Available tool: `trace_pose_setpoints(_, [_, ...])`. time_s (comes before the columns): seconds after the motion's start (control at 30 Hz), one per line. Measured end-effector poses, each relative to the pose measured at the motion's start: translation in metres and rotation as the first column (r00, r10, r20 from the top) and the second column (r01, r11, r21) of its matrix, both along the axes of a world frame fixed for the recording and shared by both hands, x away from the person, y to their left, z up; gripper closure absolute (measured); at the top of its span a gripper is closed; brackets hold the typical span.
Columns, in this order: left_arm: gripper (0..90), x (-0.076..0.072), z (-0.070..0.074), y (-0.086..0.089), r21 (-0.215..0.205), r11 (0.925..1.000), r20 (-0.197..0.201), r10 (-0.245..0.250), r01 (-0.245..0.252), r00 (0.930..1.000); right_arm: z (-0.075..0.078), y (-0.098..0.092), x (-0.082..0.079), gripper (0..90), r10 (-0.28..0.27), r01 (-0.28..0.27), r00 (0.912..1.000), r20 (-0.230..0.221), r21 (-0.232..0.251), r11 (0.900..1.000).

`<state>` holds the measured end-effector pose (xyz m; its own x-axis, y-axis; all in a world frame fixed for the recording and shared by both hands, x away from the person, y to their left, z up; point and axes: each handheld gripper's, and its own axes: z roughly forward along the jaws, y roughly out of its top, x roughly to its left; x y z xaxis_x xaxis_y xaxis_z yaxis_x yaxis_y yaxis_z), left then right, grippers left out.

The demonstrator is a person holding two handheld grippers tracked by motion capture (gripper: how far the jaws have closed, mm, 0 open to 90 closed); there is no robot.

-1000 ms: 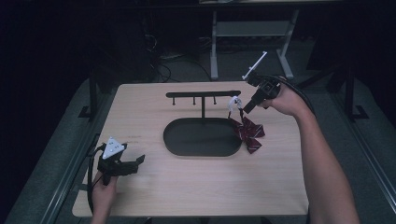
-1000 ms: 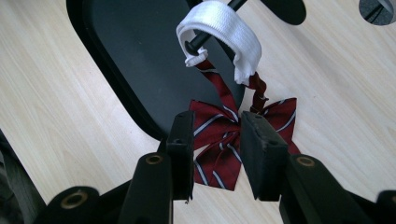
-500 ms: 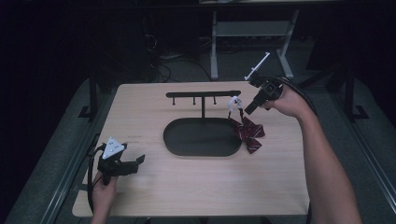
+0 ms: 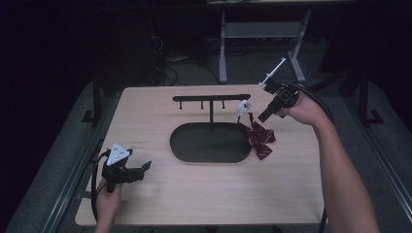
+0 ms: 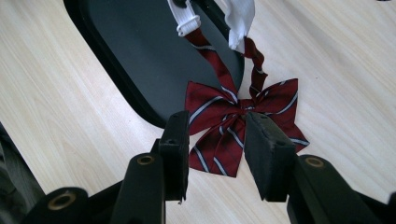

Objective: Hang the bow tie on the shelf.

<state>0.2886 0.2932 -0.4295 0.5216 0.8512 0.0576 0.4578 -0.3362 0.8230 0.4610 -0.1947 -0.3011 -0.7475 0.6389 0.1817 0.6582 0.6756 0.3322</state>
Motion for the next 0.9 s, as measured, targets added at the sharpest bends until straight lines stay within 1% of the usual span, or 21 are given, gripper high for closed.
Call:
trace_pose_setpoints(0.13, [16.3,0.0,0.0,0.0,0.001,1.0,0.003,-0.002,0.002,1.0,-0.002,-0.002,-0.002,59.7,-0.001,0.001,1.0,0.0,-0.002,1.0])
trace_pose_setpoints(0.43, [16.3,0.0,0.0,-0.001,0.0,1.0,0.0,-0.002,0.002,1.0,-0.008,-0.005,-0.005,59.2,0.006,-0.006,1.0,-0.007,0.014,1.0])
trace_pose_setpoints(0.5, [16.3,0.0,0.0,-0.001,-0.001,1.0,0.001,-0.002,0.002,1.0,-0.01,-0.005,-0.006,59.2,0.003,-0.003,0.9999,-0.014,0.008,1.0])
trace_pose_setpoints(0.6, [16.2,0.0,0.0,-0.001,0.0,1.0,0.001,-0.002,0.002,1.0,-0.011,-0.005,-0.006,59.1,0.006,-0.006,0.9999,-0.013,0.009,1.0])
trace_pose_setpoints(0.9, [16.3,0.0,0.0,-0.001,-0.001,1.0,0.003,-0.006,0.006,1.0,-0.017,-0.009,-0.01,58.0,0.008,-0.007,0.9995,-0.03,0.012,1.0])
